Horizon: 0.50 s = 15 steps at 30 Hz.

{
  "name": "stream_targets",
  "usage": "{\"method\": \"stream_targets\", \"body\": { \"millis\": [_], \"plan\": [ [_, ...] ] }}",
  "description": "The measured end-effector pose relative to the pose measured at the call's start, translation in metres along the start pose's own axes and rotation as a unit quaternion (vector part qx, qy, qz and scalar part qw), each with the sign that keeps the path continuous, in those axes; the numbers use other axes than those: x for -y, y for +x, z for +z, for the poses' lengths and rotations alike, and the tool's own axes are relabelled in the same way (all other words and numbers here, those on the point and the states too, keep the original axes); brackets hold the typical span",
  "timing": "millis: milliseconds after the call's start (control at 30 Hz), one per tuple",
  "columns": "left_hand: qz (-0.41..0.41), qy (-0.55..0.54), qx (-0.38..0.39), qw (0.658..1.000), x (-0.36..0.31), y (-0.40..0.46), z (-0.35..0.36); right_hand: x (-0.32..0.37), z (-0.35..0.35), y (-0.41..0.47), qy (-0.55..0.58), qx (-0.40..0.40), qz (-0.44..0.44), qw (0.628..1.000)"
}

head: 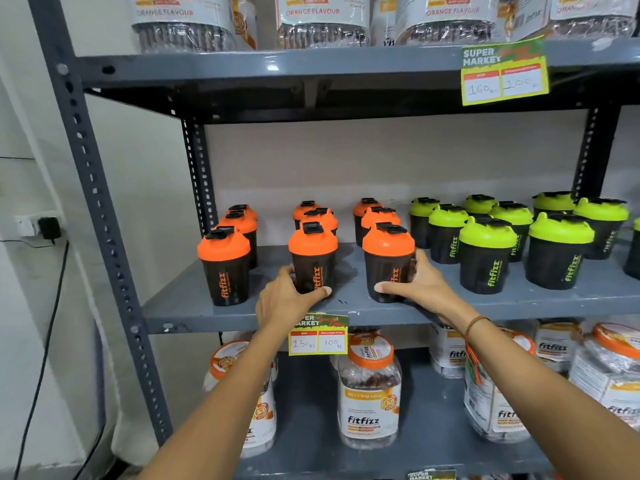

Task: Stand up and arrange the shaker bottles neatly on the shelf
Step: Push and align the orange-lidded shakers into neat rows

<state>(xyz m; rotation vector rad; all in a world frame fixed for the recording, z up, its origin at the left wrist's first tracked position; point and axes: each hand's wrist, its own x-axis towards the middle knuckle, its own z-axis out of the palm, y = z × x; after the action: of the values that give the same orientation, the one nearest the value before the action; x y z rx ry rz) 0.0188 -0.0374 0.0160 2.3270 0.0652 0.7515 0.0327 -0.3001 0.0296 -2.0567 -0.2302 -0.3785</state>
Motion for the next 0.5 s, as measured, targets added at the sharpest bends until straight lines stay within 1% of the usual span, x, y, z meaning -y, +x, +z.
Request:
{"method": "stream_targets", "body": {
  "millis": [167, 233, 300, 367, 400, 433, 500],
  "plan": [
    [-0.005, -0.001, 0.006, 1.000, 0.000, 0.000, 0.001, 0.000, -0.001, -0.001, 0.005, 0.009, -0.003, 1.000],
    [-0.021, -0.016, 0.041, 0.999, 0.000, 0.002, -0.002, -0.001, -0.004, 0.000, 0.014, 0.026, -0.003, 1.000],
    [-0.066, -0.115, 0.120, 0.984, -0.002, 0.006, -0.012, -0.003, -0.011, 0.002, 0.098, 0.054, 0.001, 0.994],
    [-0.098, -0.235, 0.188, 0.949, -0.007, 0.012, -0.032, -0.001, -0.020, 0.003, 0.176, 0.053, 0.002, 0.983],
    [-0.090, -0.265, 0.196, 0.940, -0.011, 0.016, -0.042, 0.002, -0.025, 0.005, 0.197, 0.037, -0.002, 0.980],
    [-0.075, -0.285, 0.188, 0.937, -0.017, 0.020, -0.052, 0.006, -0.031, 0.009, 0.226, 0.015, -0.008, 0.974],
    [-0.052, -0.322, 0.140, 0.935, -0.034, 0.036, -0.068, 0.019, -0.043, 0.022, 0.298, -0.036, -0.016, 0.954]
  ]
}}
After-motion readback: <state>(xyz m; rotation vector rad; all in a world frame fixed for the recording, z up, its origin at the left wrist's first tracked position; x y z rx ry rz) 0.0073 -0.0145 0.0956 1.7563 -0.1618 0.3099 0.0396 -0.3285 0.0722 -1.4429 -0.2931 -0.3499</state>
